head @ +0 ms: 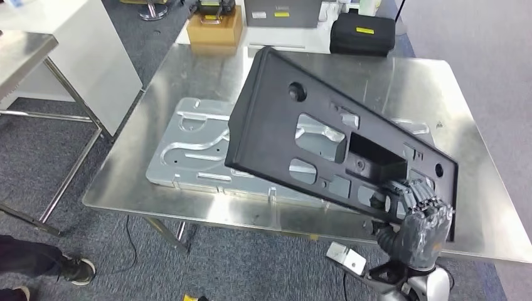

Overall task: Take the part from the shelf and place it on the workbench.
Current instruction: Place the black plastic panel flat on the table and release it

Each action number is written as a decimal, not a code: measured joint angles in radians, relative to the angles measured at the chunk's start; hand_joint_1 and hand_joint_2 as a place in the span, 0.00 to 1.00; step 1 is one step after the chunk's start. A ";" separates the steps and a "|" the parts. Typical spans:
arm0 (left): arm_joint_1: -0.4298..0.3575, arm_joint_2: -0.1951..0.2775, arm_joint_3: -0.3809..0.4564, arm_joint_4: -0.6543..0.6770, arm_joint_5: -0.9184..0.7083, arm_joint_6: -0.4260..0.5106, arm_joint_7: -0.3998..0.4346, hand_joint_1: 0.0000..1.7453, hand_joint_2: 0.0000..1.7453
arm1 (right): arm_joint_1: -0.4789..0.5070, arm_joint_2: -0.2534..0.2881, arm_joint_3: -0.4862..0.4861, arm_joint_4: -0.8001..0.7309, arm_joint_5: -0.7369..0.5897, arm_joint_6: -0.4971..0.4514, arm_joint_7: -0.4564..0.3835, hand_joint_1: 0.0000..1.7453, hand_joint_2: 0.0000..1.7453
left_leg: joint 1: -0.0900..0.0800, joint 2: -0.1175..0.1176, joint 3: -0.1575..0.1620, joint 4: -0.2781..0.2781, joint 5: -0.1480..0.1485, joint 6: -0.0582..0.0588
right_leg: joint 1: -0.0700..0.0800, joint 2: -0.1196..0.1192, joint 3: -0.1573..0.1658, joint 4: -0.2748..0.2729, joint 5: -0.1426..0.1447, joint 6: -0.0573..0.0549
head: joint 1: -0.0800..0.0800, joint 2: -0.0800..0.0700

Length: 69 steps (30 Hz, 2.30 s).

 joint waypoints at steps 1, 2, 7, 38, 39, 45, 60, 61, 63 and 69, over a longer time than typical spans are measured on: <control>0.001 0.000 0.000 0.000 0.001 0.005 0.003 0.00 0.25 | -0.003 -0.001 0.002 0.002 0.012 0.000 0.005 0.90 1.00 | 0.002 0.000 0.004 -0.009 0.004 0.004 | -0.001 -0.001 0.001 0.001 -0.002 0.005 | 0.000 0.000; 0.001 0.000 0.000 0.000 0.002 0.009 0.008 0.00 0.00 | -0.007 -0.002 0.004 0.004 0.023 0.000 0.010 0.91 1.00 | 0.004 0.000 0.008 -0.017 0.009 0.009 | -0.002 -0.002 -0.003 0.012 -0.011 0.011 | 0.000 0.000; -0.003 -0.001 -0.004 0.000 -0.004 0.021 0.031 0.00 0.00 | -0.041 -0.011 0.021 0.028 0.090 0.000 0.043 0.92 1.00 | 0.008 0.004 0.015 -0.028 0.015 0.017 | -0.015 -0.003 -0.117 0.249 -0.118 0.032 | 0.001 0.000; -0.041 -0.018 -0.091 0.000 -0.056 0.001 0.095 0.00 0.00 | -0.434 -0.066 0.246 0.575 0.535 0.094 0.445 0.92 1.00 | 0.013 0.000 -0.013 -0.021 0.034 0.012 | -0.013 -0.004 -0.141 0.263 -0.103 0.029 | 0.001 0.000; -0.041 -0.018 -0.093 0.000 -0.057 0.001 0.097 0.00 0.00 | -0.435 -0.065 0.256 0.602 0.536 0.099 0.453 0.93 1.00 | 0.013 -0.001 -0.013 -0.019 0.033 0.011 | -0.014 -0.004 -0.136 0.249 -0.082 0.029 | 0.001 0.000; -0.047 -0.021 -0.110 0.000 -0.058 -0.003 0.104 0.00 0.00 | -0.469 -0.035 0.301 0.742 0.538 0.114 0.495 0.91 1.00 | 0.006 -0.003 -0.019 -0.005 0.022 -0.012 | -0.008 -0.004 -0.026 0.001 0.021 0.011 | 0.000 0.000; -0.056 -0.021 -0.145 0.000 -0.076 -0.018 0.124 0.00 0.00 | -0.553 0.082 0.357 0.963 0.536 0.189 0.545 0.00 1.00 | 0.002 -0.002 -0.024 -0.006 0.026 -0.014 | 0.001 0.001 -0.022 -0.007 0.025 -0.012 | -0.001 0.000; -0.057 -0.021 -0.147 0.000 -0.078 -0.020 0.126 0.00 0.00 | -0.564 0.094 0.361 0.978 0.536 0.196 0.546 0.00 1.00 | 0.003 -0.002 -0.023 -0.010 0.029 -0.011 | 0.000 0.002 -0.022 -0.008 0.026 -0.007 | -0.001 0.000; -0.060 -0.023 -0.153 0.000 -0.079 -0.023 0.128 0.00 0.00 | -0.584 0.114 0.368 1.007 0.536 0.203 0.547 0.00 0.75 | 0.006 0.000 -0.017 -0.023 0.036 -0.002 | -0.001 0.001 -0.027 0.005 0.015 0.003 | -0.001 0.000; -0.064 -0.029 -0.166 0.000 -0.079 -0.029 0.133 0.00 0.00 | -0.612 0.138 0.387 1.091 0.536 0.190 0.558 0.00 0.00 | 0.010 0.001 -0.010 -0.029 0.038 0.011 | -0.014 -0.001 -0.147 0.253 -0.082 0.024 | 0.000 0.000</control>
